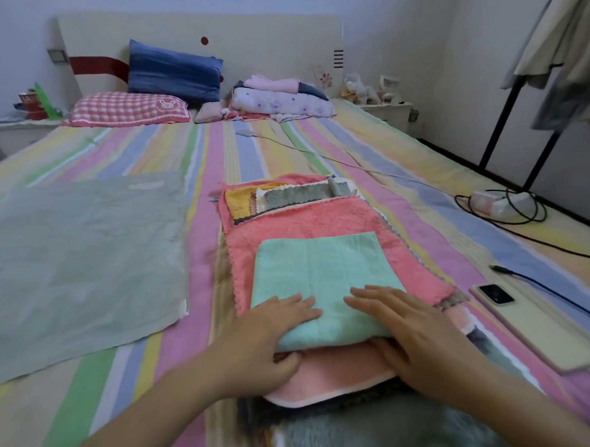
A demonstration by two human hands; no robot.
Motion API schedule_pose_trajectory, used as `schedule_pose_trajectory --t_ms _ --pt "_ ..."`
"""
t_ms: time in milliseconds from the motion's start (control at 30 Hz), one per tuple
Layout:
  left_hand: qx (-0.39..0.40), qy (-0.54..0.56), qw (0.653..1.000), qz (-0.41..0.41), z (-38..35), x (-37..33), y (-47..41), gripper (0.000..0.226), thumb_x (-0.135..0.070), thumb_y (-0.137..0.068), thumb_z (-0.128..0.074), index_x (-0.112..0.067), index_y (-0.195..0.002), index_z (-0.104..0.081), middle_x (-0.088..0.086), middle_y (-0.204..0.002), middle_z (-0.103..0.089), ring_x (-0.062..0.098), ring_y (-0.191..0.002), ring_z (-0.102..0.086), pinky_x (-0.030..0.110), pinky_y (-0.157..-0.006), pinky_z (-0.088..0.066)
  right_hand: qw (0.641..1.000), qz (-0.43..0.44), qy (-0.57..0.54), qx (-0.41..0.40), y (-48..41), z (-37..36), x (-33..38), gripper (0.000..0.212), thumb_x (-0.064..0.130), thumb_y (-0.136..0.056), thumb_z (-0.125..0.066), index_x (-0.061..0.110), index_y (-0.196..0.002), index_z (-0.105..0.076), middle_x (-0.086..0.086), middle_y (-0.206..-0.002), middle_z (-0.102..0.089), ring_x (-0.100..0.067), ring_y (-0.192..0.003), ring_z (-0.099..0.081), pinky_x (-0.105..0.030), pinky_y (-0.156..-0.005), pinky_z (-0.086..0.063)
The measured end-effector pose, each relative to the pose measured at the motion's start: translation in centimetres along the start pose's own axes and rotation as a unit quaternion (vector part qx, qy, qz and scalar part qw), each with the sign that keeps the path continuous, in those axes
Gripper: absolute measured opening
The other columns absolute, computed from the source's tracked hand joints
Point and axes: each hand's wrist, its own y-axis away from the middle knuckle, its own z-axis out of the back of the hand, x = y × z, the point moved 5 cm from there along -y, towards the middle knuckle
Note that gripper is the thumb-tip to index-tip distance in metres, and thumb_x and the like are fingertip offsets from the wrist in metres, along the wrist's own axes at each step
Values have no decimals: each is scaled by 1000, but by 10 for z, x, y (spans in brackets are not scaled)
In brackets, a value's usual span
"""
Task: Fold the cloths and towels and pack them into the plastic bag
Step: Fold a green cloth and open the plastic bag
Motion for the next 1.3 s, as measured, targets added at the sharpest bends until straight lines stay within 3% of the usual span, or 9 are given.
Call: schedule_pose_trajectory --t_ms 67,200,300,400,500,733,900,1000,1300 --pt "-1 30 1000 8 5 -3 0 70 -42 -72 -39 -38 -142 -40 -20 -150 -36 -7 -141 -23 24 -119 -18 1000 0 2 -2 1 0 -1 67 13 -71 -62 29 -135 -48 12 -139 -50 -11 -129 -47 -28 -105 -36" --pt "-34 13 999 12 12 -8 2 57 -43 -75 -46 -35 -132 -45 -19 -137 -45 1 -127 -44 28 -106 -38 999 10 41 9 0 -1 1 67 24 -68 -59 29 -134 -47 10 -134 -55 -12 -123 -52 -31 -104 -40" --pt "-108 -27 994 -2 15 -15 5 29 -36 -76 -53 -24 -102 -48 -12 -102 -49 12 -91 -52 39 -76 -48 998 -13 25 -59 -1 10 2 54 26 -70 -55 30 -123 -50 11 -116 -65 -11 -98 -65 -23 -78 -50" --pt "-123 63 990 37 23 -9 7 24 -40 -74 -53 -24 -93 -54 -14 -88 -56 6 -80 -55 29 -70 -47 989 -36 -34 -142 0 28 -1 43 24 -77 -56 33 -118 -51 24 -100 -68 -3 -74 -67 -24 -57 -54" --pt "-145 137 978 65 38 -3 8 14 -34 -76 -57 -26 -88 -60 -14 -81 -64 5 -76 -60 19 -67 -45 971 -82 -129 -182 3 37 -9 45 17 -80 -71 38 -114 -53 38 -84 -62 1 -74 -65 -13 -62 -50" --pt "-159 215 961 68 65 -25 9 8 -33 -83 -67 -26 -84 -67 -11 -81 -69 0 -74 -62 12 -67 -46 888 -168 -358 -233 6 51 -17 36 12 -86 -67 32 -113 -54 10 -85 -65 -8 -76 -63 -20 -57 -52" --pt "-173 116 964 163 61 -5 -8 13 -36 -82 -73 -25 -79 -68 -13 -78 -67 -4 -74 -58 11 -66 -39 905 -239 -298 -185 -14 28 -30 23 27 -91 -61 36 -108 -50 20 -101 -58 0 -88 -58 -26 -70 -45" --pt "-190 -27 954 231 55 14 -17 27 -56 -78 -68 -29 -78 -62 -14 -81 -66 4 -79 -57 28 -68 -43 924 -259 -248 -130 -30 13 -41 15 30 -94 -58 31 -107 -51 16 -100 -56 -9 -89 -54 -29 -72 -37" --pt "-125 -229 941 217 46 17 -39 32 -55 -85 -57 -24 -93 -58 -5 -91 -65 20 -89 -60 45 -91 -44 932 -315 -179 -11 -48 -19 -60 8 29 -97 -53 23 -101 -56 -2 -104 -64 -17 -86 -52 -30 -71 -35"
